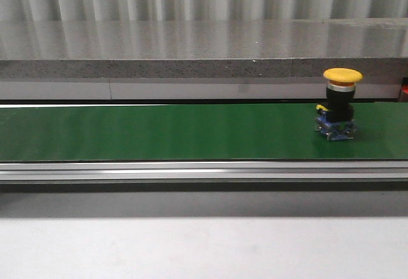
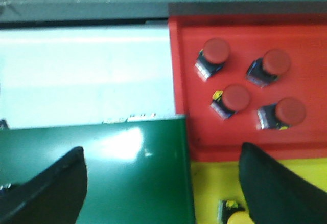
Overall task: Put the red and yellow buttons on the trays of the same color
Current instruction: 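Lower the right gripper and grasp the yellow button at the belt end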
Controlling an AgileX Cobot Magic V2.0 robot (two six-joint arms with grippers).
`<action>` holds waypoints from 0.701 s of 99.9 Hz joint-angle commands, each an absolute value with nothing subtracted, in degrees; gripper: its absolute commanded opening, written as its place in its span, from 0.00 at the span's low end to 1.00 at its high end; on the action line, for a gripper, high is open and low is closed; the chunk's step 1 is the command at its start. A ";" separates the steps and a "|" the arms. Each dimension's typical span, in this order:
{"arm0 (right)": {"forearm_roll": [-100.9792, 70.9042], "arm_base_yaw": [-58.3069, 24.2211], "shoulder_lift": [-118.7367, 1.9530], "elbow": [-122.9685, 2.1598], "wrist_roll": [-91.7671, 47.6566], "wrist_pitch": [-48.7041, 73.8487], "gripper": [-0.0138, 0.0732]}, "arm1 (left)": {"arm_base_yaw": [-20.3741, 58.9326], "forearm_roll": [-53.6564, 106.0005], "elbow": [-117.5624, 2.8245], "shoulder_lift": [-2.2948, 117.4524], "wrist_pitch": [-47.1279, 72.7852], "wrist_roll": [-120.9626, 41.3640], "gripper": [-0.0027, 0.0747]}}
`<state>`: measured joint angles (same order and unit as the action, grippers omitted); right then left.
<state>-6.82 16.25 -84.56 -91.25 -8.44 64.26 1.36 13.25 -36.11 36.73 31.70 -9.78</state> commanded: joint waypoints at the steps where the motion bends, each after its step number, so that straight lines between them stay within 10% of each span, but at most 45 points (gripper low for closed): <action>1: -7.21 14.72 -78.86 -86.64 -9.41 61.19 0.85 | 1.77 14.36 -37.58 36.73 27.85 -9.93 0.01; 70: -7.31 0.94 -72.05 -63.89 -12.50 57.67 0.85 | 1.77 14.36 -37.58 36.73 27.85 -9.93 0.01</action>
